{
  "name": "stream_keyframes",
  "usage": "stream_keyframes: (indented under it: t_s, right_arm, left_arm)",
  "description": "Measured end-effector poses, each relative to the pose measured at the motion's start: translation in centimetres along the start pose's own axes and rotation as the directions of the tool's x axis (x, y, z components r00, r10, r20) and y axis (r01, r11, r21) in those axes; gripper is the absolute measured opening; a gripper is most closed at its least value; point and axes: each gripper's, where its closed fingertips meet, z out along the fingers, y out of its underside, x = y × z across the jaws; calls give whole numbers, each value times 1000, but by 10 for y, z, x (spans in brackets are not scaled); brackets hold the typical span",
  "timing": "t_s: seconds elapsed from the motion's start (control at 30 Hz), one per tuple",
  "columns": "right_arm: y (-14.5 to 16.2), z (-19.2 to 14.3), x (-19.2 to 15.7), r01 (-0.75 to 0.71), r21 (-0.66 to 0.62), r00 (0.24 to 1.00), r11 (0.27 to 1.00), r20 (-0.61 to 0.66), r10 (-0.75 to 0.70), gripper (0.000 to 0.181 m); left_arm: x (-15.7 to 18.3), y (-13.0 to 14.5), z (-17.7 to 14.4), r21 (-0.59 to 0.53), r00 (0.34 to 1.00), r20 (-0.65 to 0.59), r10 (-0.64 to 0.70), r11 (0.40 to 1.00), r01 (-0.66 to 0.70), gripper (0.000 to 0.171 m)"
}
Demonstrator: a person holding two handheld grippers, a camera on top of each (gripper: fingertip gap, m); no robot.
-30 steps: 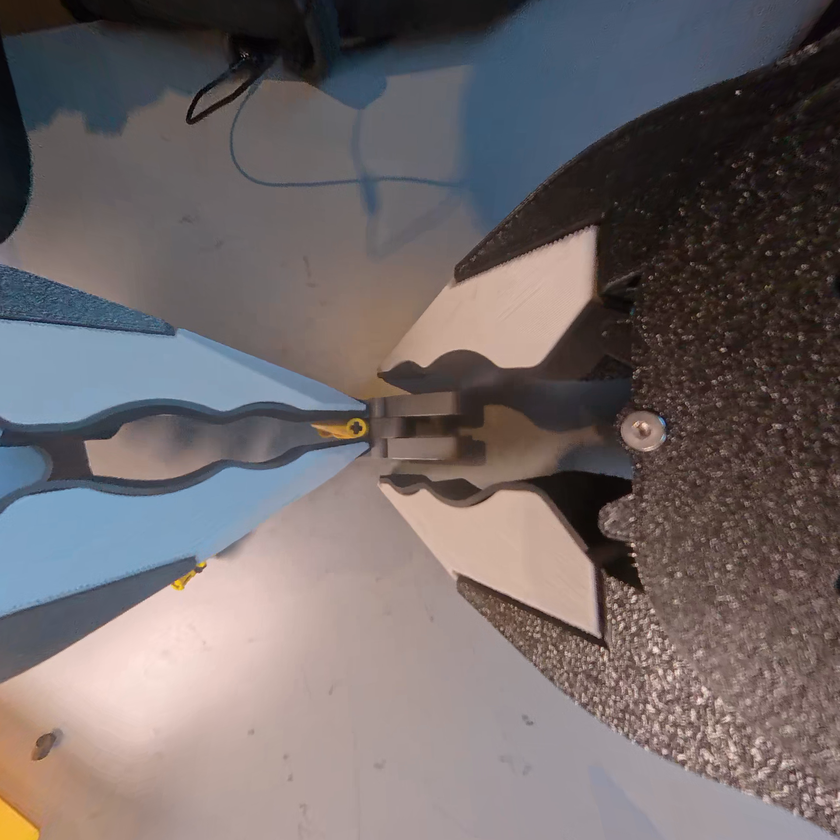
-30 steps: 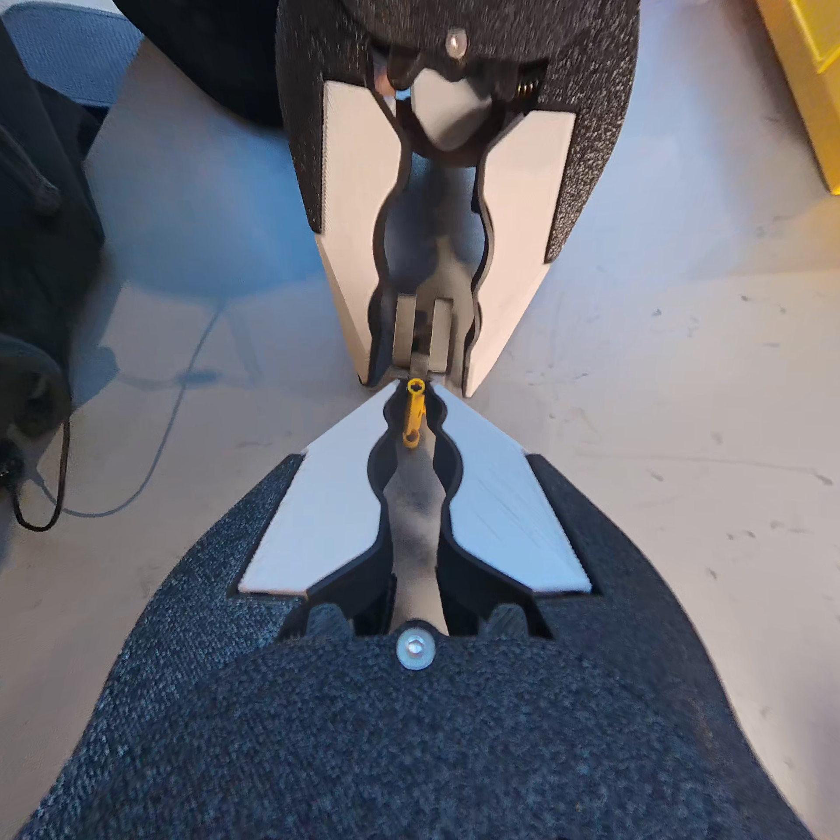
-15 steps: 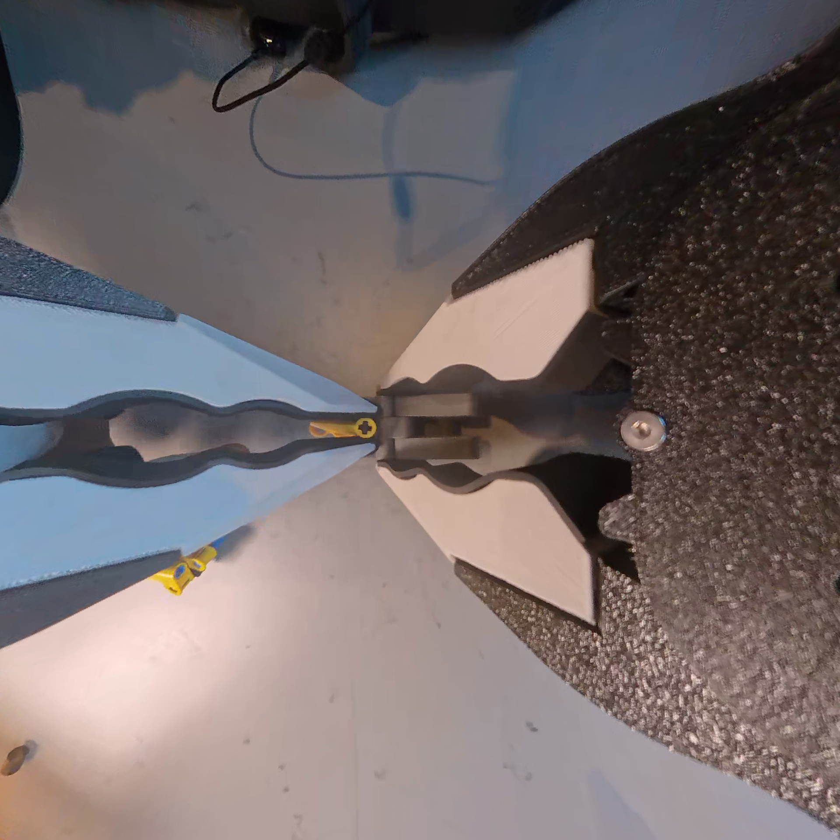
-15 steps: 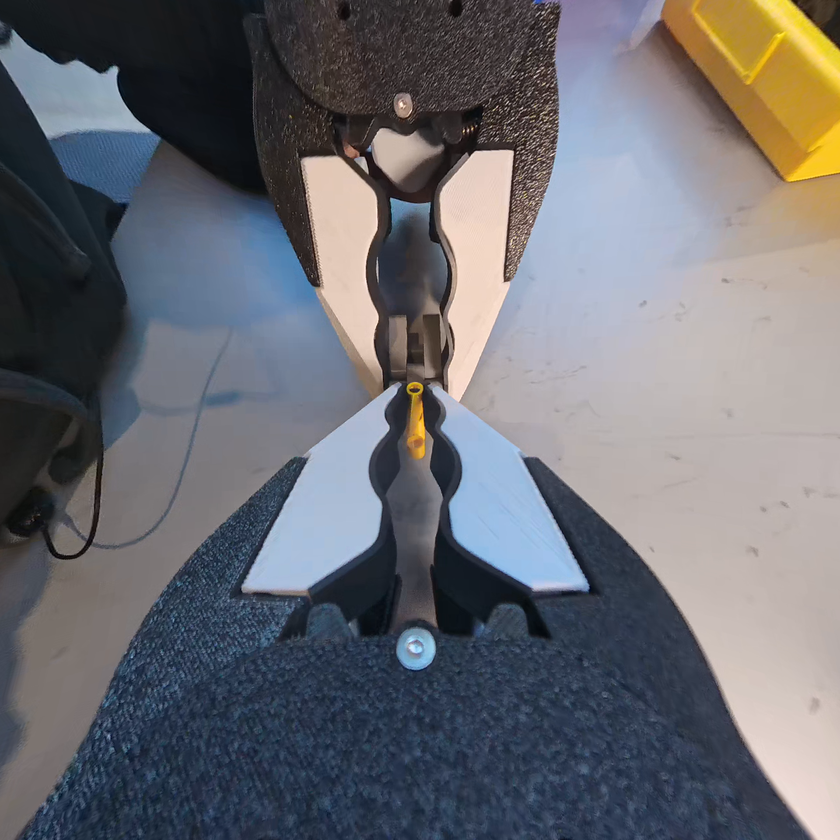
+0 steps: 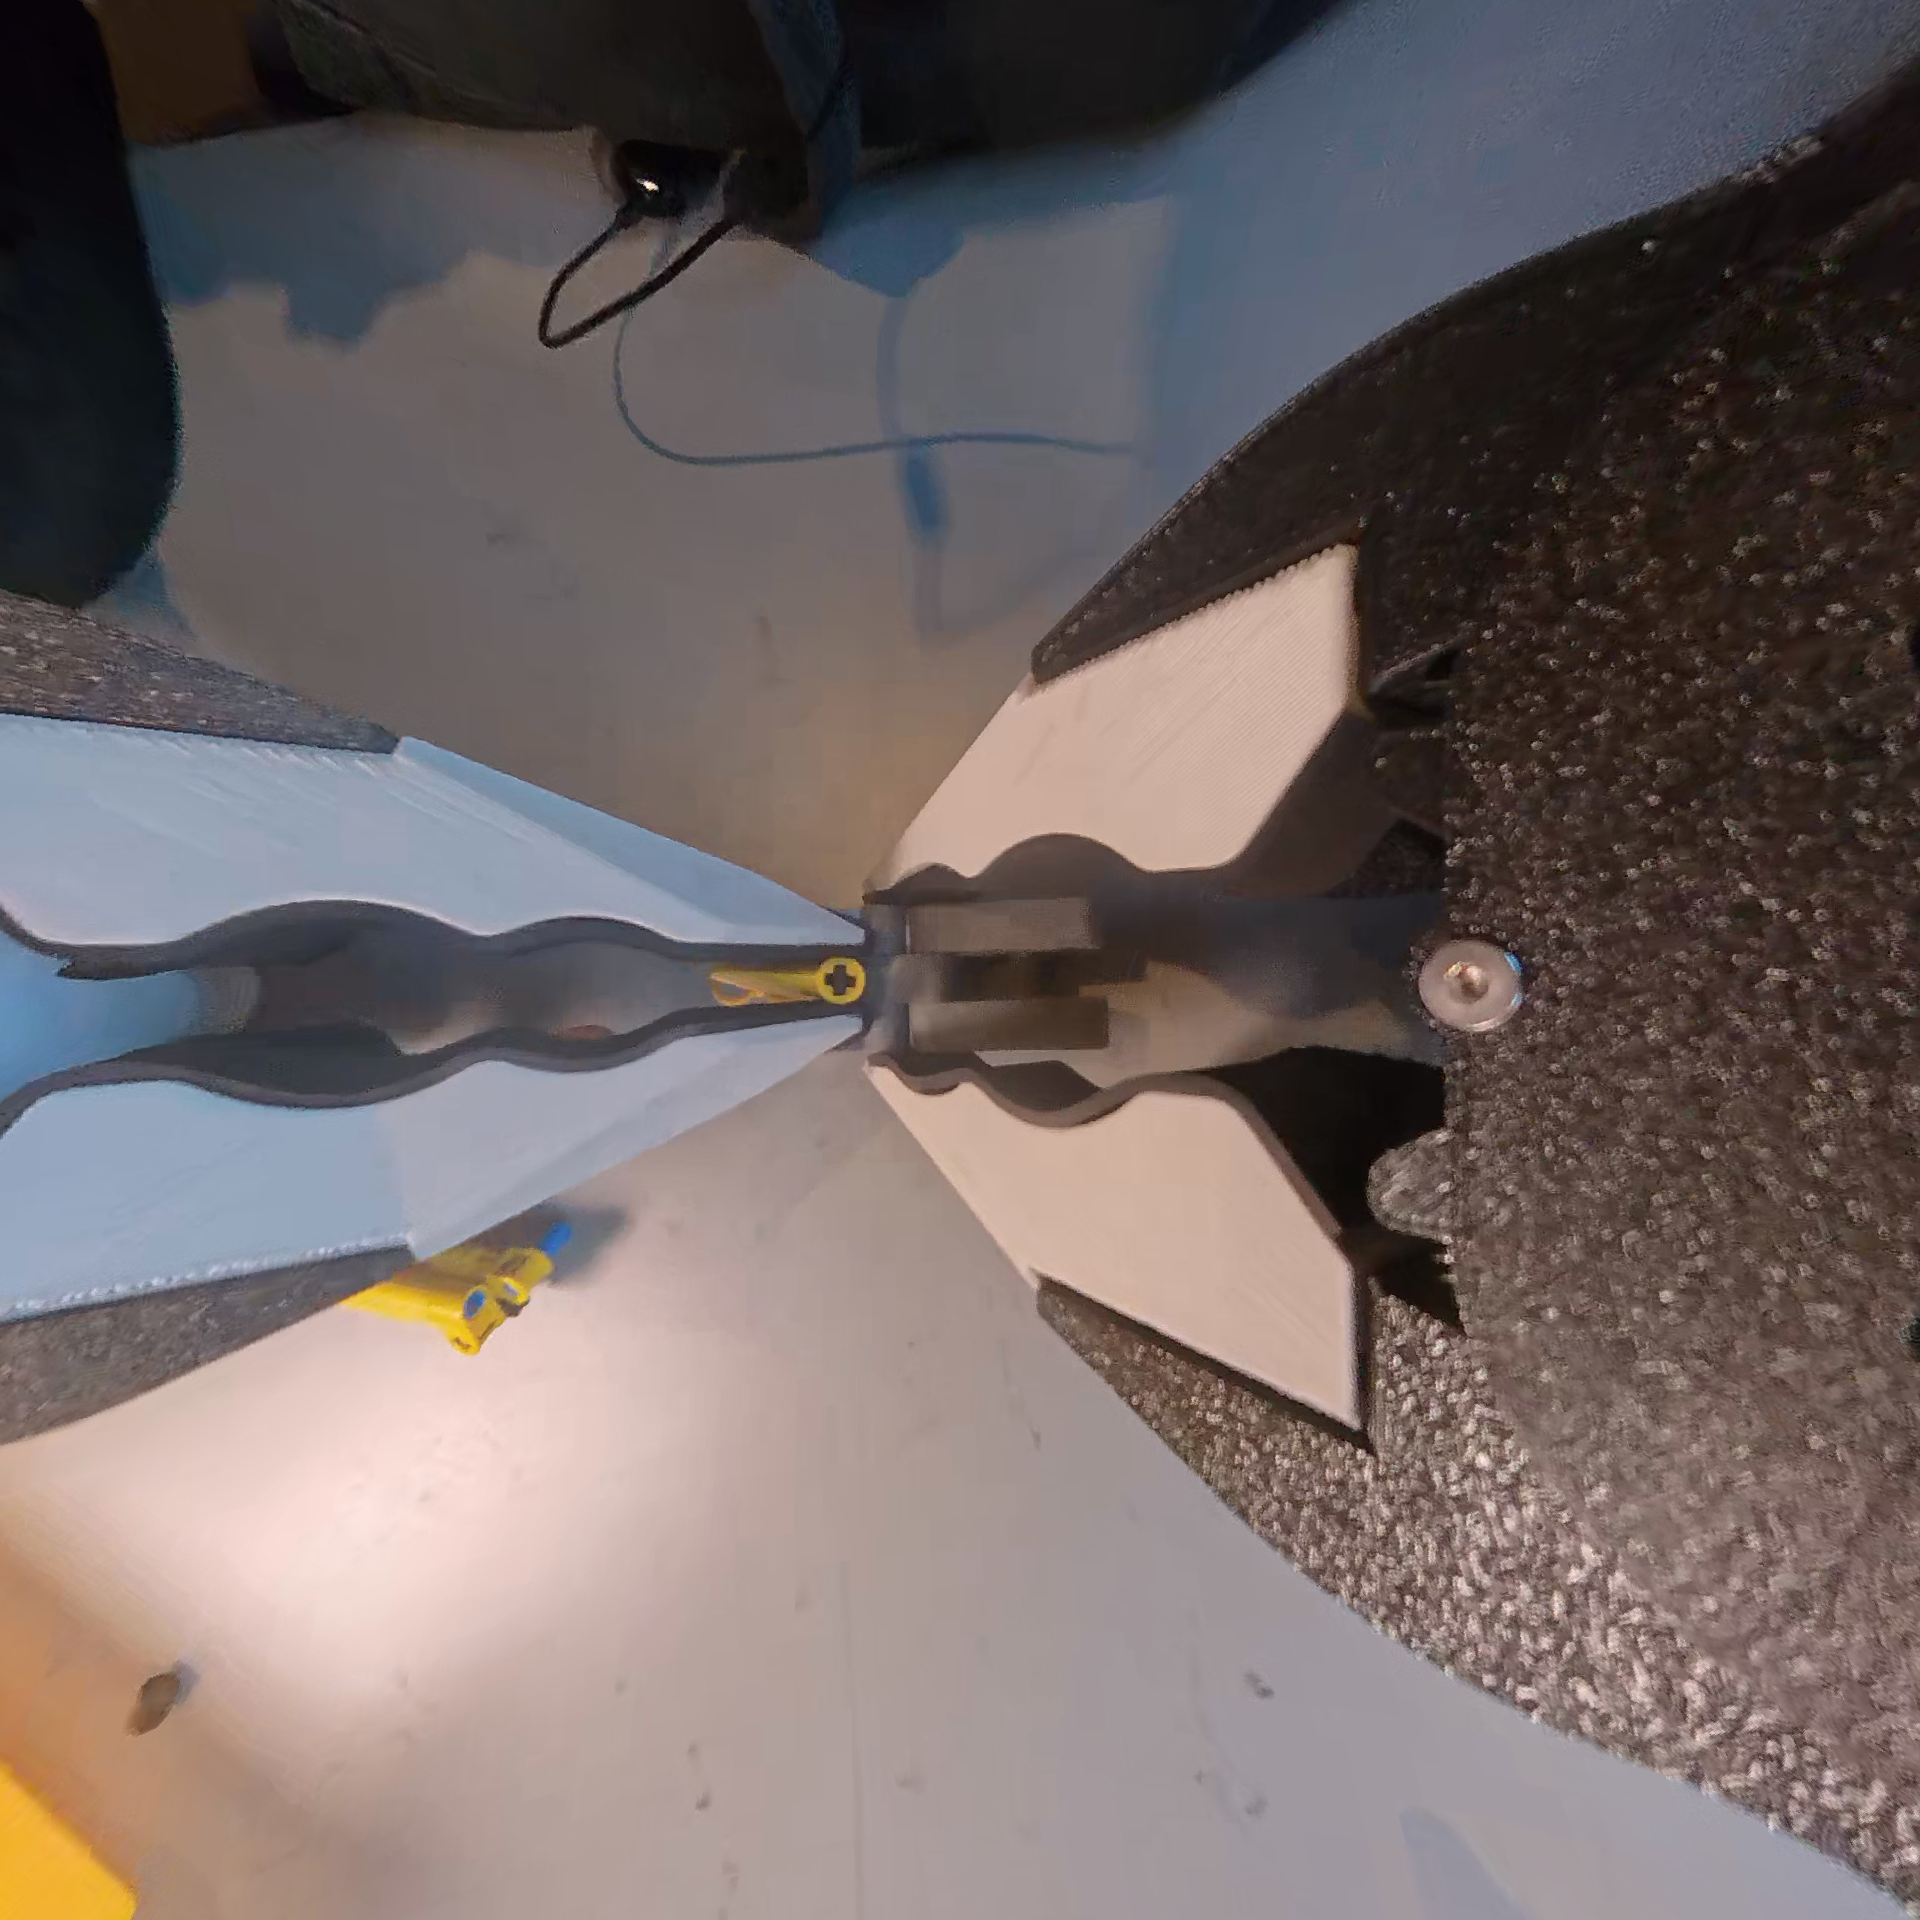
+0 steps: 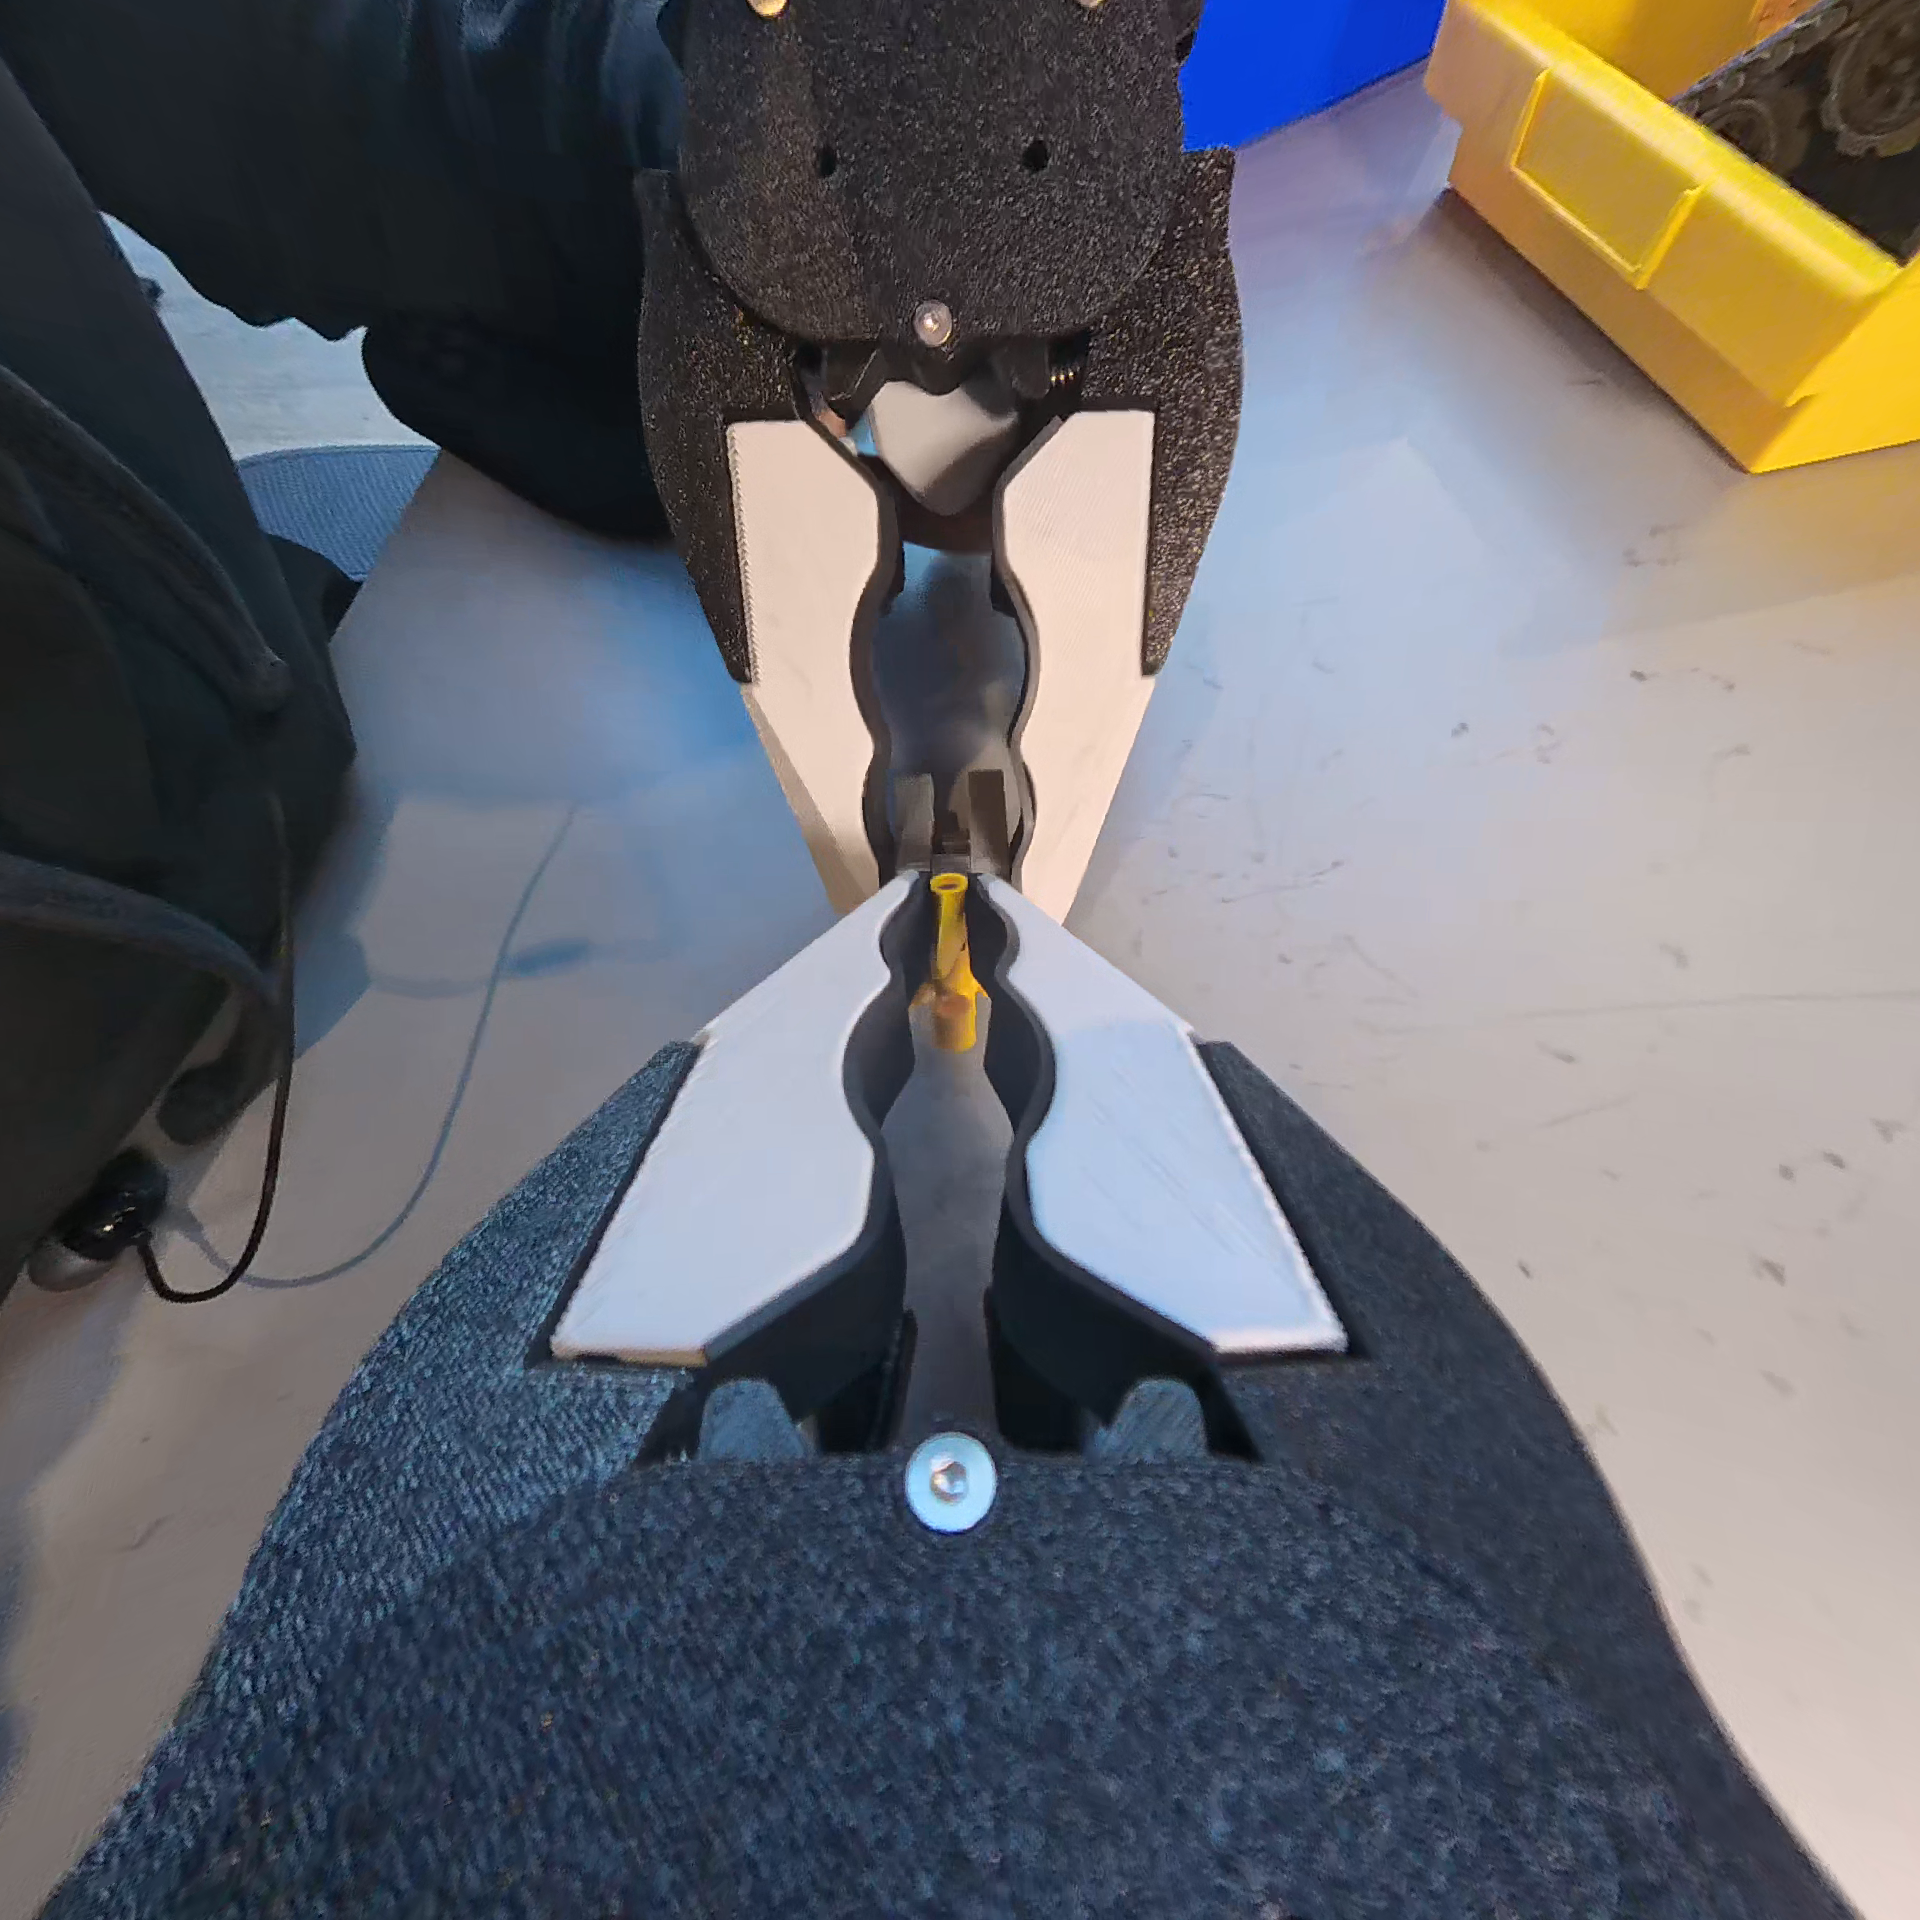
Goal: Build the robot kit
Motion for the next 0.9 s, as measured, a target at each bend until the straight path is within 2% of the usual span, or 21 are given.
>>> stream_keyframes:
  t_s: [0.07,0.13,0.37,0.73,0.77,0.8,0.83,0.87,0.9]
  right_arm:
    - [-5,-3,1,3,34,1000,999,-12,-2,5]
    - [-6,-4,1,8,45,1000,999,-18,-8,5]
    - [5,1,-6,20,-30,1000,999,7,-20,4]
    - [5,0,-7,12,-21,1000,1000,20,-11,4]
    - [-10,-2,-9,-11,69,999,998,38,8,5]
    - [-43,-13,-13,-104,238,991,966,108,80,4]
    - [-34,-9,-7,-11,163,999,987,48,3,4]
    - [-20,-5,-9,38,80,998,996,43,-42,5]
    - [-20,-8,-12,7,106,998,994,64,-14,5]
  left_arm:
    - [0,-9,-3,72,1000,-5,-10,997,10,30]
    - [-1,-16,-2,109,1000,5,-11,994,11,25]
    - [5,-6,10,-3,1000,3,10,1000,-10,25]
    - [5,-4,12,-33,1000,0,1,999,-1,25]
    - [5,-5,13,-34,1000,4,5,999,-5,25]
    - [5,-5,13,-35,1000,6,10,999,-9,25]
    - [5,-5,13,-34,1000,6,7,999,-7,25]
    - [5,-5,13,-28,1000,9,2,1000,-1,25]
    - [6,-4,12,-23,1000,10,4,1000,-3,25]
